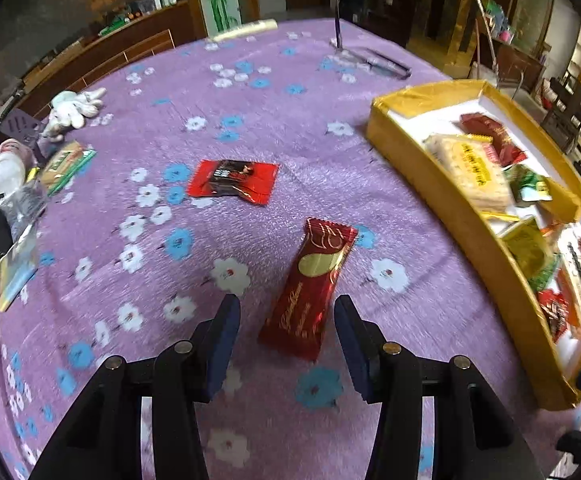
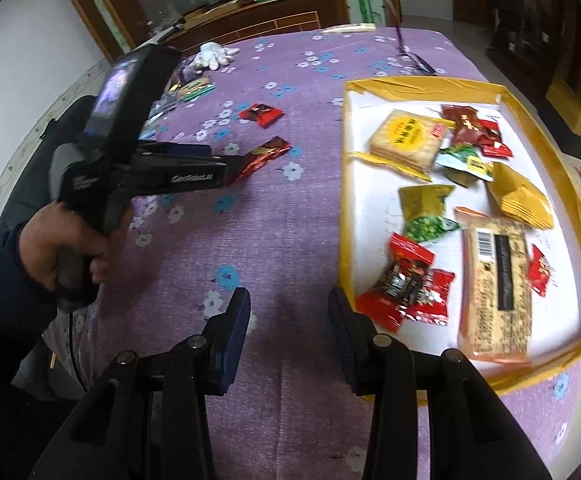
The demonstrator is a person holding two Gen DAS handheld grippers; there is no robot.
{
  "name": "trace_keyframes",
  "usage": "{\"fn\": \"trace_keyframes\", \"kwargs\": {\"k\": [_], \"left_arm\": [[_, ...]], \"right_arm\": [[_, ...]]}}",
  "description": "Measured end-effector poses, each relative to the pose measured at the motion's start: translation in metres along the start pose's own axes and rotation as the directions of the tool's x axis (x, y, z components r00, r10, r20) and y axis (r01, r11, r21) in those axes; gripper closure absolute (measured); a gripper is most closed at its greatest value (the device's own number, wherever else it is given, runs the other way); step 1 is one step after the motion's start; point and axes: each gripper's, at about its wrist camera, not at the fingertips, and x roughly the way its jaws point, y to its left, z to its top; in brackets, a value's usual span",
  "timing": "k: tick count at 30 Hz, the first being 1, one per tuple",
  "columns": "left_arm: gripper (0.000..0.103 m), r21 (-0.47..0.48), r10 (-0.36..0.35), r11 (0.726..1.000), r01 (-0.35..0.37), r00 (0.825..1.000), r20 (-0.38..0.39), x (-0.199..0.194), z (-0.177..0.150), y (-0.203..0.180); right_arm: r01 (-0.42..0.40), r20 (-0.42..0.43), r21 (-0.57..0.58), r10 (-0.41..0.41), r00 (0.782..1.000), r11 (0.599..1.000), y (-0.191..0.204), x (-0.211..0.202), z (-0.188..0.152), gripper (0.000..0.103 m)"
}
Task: Organize snacks
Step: 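Grasp the dark red candy bar with the left gripper, then grasp the red candy packet with right gripper while left holds the bar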
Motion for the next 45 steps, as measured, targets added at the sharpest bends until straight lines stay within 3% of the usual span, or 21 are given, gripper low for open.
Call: {"fn": "trace_keyframes", "kwargs": {"k": [4,7,9,11,18,24,28,30,33,35,37,45], "left_arm": [[0.051,0.048,0.015,0.999,-0.014,1.0,-0.017,0.014,0.009,-0.009],[0.052,0.025,-0.007,1.0,0.007,1.0,-0.01,0.019,0.016,-0.007],[0.069,-0.007,-0.02,1.0,0.02,1.0,-0.006,0.019,0.016,-0.002],[0.074,-0.024,-0.012,1.0,0.012,1.0,-0.003,0.017,0.013,0.002],[0.075,-0.142,0.025,0.99,-0.024,1.0,0.002,-0.009,-0.044,0.037],[0.075,-0.229,0.031,0.973,-0.028,0.999,0.01,-0.034,-0.096,0.059],[0.075,-0.207,0.06,0.977,-0.056,0.998,0.011,-0.039,-0.105,0.05],[0.074,-0.203,0.064,0.977,-0.06,0.998,0.015,-0.039,-0.107,0.048],[0.074,-0.214,0.05,0.976,-0.045,0.999,0.018,-0.039,-0.107,0.051],[0.074,-0.208,0.055,0.977,-0.05,0.998,0.02,-0.04,-0.108,0.051],[0.074,-0.204,0.06,0.977,-0.053,0.998,0.025,-0.04,-0.108,0.05],[0.074,-0.202,0.057,0.978,-0.049,0.998,0.031,-0.041,-0.11,0.05]], "right_arm": [[0.023,0.004,0.023,-0.023,1.0,0.999,-0.007,-0.005,-0.004,0.064],[0.03,0.007,0.036,-0.03,1.0,0.999,-0.011,-0.008,-0.005,0.064],[0.031,0.011,0.037,-0.031,0.999,0.999,-0.013,-0.009,-0.005,0.064],[0.024,0.015,0.033,-0.025,1.0,0.999,-0.012,-0.009,-0.002,0.064],[-0.051,0.003,0.014,0.051,0.999,0.999,-0.003,0.0,0.021,0.064],[-0.123,-0.022,-0.031,0.123,0.992,0.992,0.018,0.025,0.079,0.064],[-0.138,-0.065,-0.116,0.131,0.989,0.984,0.038,0.059,0.136,0.06],[-0.161,-0.101,-0.148,0.147,0.984,0.976,0.045,0.084,0.165,0.053],[-0.13,-0.12,-0.188,0.109,0.987,0.974,0.048,0.117,0.197,0.051],[-0.129,-0.167,-0.203,0.095,0.981,0.971,0.049,0.14,0.212,0.051],[-0.092,-0.169,-0.249,0.051,0.984,0.964,0.052,0.159,0.224,0.051],[-0.08,-0.23,-0.318,0.005,0.973,0.945,0.062,0.212,0.244,0.051]]}}
